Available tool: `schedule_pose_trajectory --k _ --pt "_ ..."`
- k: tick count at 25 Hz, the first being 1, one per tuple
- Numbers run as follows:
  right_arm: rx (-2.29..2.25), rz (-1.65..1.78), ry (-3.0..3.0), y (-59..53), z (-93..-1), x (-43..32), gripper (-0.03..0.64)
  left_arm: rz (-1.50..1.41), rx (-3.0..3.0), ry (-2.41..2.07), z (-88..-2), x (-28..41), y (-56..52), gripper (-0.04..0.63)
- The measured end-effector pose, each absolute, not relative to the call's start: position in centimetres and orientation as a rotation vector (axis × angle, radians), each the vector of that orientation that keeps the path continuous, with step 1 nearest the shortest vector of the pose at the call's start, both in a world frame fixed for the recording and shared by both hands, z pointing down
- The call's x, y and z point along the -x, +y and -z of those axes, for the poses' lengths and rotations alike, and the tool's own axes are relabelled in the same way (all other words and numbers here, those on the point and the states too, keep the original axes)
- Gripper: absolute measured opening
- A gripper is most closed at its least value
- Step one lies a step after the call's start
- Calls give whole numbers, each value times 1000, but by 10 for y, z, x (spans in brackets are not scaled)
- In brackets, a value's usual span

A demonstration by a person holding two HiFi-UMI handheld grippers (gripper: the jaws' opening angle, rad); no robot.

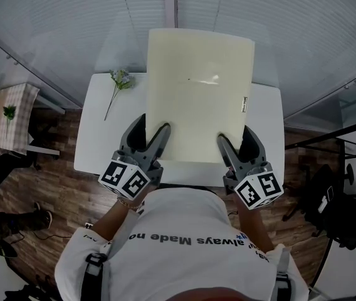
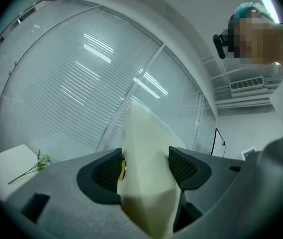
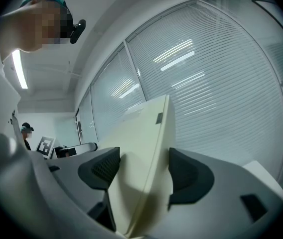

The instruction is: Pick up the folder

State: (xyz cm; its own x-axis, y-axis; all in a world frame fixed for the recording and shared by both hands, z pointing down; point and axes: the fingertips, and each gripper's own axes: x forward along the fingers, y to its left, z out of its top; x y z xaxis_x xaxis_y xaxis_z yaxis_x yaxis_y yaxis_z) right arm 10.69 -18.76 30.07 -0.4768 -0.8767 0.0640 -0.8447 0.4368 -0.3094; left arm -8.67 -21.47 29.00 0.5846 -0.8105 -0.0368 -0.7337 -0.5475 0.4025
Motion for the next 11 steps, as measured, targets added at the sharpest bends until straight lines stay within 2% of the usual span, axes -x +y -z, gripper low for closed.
schedule_pose_trajectory --k 11 --pt "1558 444 2580 -191 -300 -103 304 312 -2461 -1250 -290 89 -219 284"
